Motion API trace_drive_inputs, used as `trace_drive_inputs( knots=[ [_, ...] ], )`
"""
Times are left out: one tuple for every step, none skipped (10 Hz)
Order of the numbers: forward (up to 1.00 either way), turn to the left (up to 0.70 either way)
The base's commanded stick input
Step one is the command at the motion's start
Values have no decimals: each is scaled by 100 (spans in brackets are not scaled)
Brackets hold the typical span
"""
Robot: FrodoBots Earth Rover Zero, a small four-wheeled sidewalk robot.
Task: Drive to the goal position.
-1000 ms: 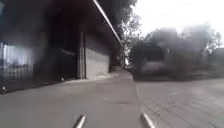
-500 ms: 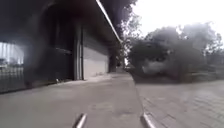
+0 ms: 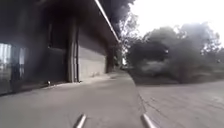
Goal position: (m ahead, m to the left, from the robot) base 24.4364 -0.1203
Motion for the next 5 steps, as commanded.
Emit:
trace_drive_inputs(
  knots=[
    [70,0],
    [70,0],
    [70,0],
    [70,0],
    [70,0]
  ],
)
